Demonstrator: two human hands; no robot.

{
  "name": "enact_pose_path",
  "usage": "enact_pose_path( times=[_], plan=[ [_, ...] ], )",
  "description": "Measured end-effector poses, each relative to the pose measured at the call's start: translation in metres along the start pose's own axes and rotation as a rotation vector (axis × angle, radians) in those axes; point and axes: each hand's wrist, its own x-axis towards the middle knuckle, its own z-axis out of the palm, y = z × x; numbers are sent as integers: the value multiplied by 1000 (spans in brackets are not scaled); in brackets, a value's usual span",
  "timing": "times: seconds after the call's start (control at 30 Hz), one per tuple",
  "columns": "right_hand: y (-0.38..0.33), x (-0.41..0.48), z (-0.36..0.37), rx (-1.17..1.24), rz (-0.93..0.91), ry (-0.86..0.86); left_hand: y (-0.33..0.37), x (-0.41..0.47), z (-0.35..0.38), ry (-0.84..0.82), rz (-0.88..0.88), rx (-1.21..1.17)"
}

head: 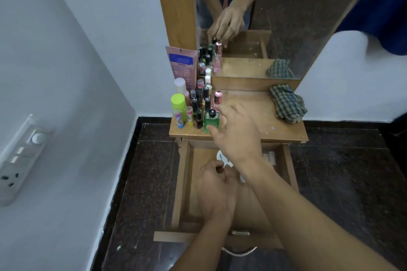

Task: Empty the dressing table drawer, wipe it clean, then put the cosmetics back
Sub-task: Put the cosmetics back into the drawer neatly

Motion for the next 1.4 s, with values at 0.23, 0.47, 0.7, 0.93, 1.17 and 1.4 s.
enact_pose_path(
  times=[0.23, 0.47, 0.7, 0.93, 1.17, 1.4],
  plan=[
    [3, 13, 13, -42, -3, -29, -18, 2, -13, 27, -23, -30],
    [0, 18, 6, -74, -24, -50, -31, 12, -41, 37, 20, -161],
    [-1, -67, 13, 9, 23, -203, -72, 32, -82, 24, -127, -421],
    [10, -135, 51, -7, 122, -497, -77, 29, -87, 1, -264, -722],
    [15, -138, 69, 13, 137, -544, -80, 28, -84, -2, -292, -750],
    [13, -140, 76, 13, 82, -588, -81, 26, -80, -3, -227, -681]
  ],
)
